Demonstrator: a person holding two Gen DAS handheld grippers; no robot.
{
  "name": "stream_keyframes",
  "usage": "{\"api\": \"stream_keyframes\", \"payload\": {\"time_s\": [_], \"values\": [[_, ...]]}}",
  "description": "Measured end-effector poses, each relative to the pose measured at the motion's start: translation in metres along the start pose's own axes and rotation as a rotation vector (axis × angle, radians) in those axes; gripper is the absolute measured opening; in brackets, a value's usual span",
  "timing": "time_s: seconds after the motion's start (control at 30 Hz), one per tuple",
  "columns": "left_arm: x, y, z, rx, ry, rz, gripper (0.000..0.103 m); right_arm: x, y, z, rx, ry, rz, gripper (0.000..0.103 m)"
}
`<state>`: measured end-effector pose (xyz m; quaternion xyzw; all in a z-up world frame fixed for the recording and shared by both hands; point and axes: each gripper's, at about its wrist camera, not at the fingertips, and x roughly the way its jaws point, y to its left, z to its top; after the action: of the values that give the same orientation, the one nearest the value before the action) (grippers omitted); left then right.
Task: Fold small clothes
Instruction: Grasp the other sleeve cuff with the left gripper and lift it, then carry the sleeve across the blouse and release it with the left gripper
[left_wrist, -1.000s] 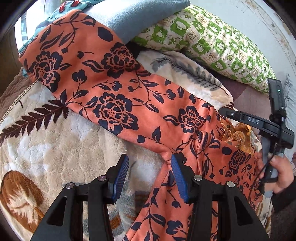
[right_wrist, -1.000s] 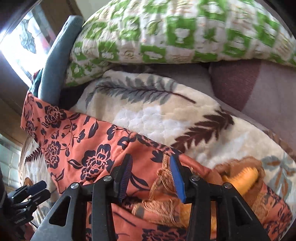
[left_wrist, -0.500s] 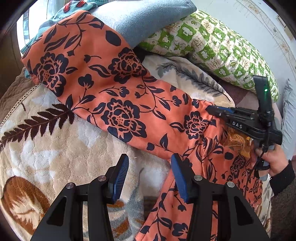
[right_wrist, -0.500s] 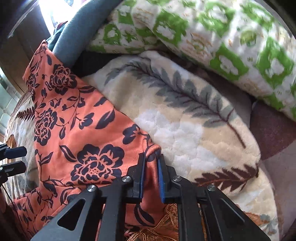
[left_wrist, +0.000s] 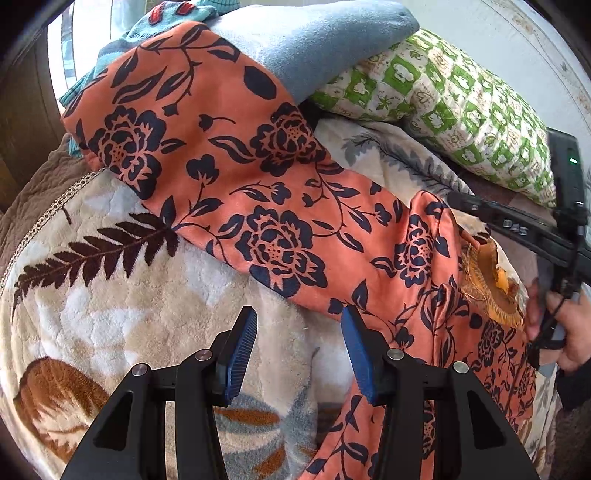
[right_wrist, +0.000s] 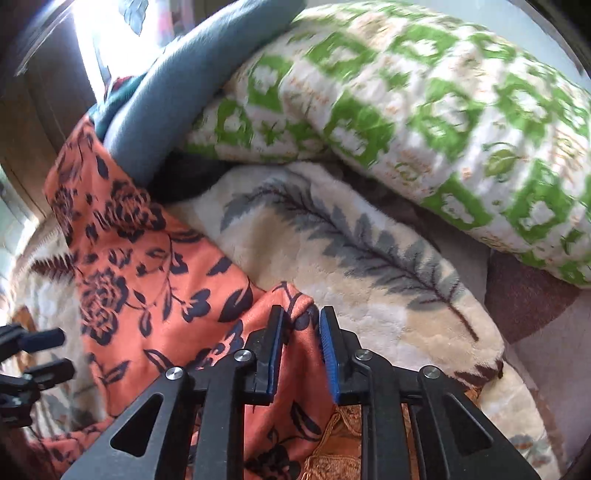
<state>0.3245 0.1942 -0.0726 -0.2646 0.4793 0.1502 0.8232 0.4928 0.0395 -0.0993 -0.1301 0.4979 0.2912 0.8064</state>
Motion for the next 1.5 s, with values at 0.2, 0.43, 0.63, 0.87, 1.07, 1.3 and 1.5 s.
{"api": "stream_keyframes", "payload": {"time_s": [0.2, 0.43, 0.63, 0.87, 1.07, 1.3, 1.5], "values": [[-0.022, 0.057, 0.018, -0.177, -0.048, 0.033, 0.048, -0.043, 0.002, -0.009, 0.133, -0.054, 0.056, 0.032], [-0.057, 0.15, 0.05, -0.356, -0.095, 0.037, 0.048, -0.018, 0.077, -0.006, 0.055, -0.022, 0.083, 0.041], [-0.052, 0.207, 0.078, -0.466, -0.07, -0.141, 0.048, 0.016, 0.158, -0.005, -0.042, -0.002, 0.093, 0.047], [-0.028, 0.229, 0.097, -0.534, -0.043, -0.366, 0.048, 0.059, 0.243, -0.007, -0.186, 0.017, 0.019, 0.056], [-0.02, 0.243, 0.11, -0.541, -0.054, -0.452, 0.048, 0.095, 0.285, -0.006, -0.263, 0.009, -0.118, 0.057], [-0.005, 0.255, 0.125, -0.568, -0.026, -0.491, 0.036, 0.111, 0.278, 0.006, -0.222, -0.061, -0.228, 0.027], [-0.05, 0.222, 0.124, -0.476, -0.139, -0.495, 0.006, 0.056, 0.247, 0.002, -0.127, -0.162, -0.101, 0.009]]}}
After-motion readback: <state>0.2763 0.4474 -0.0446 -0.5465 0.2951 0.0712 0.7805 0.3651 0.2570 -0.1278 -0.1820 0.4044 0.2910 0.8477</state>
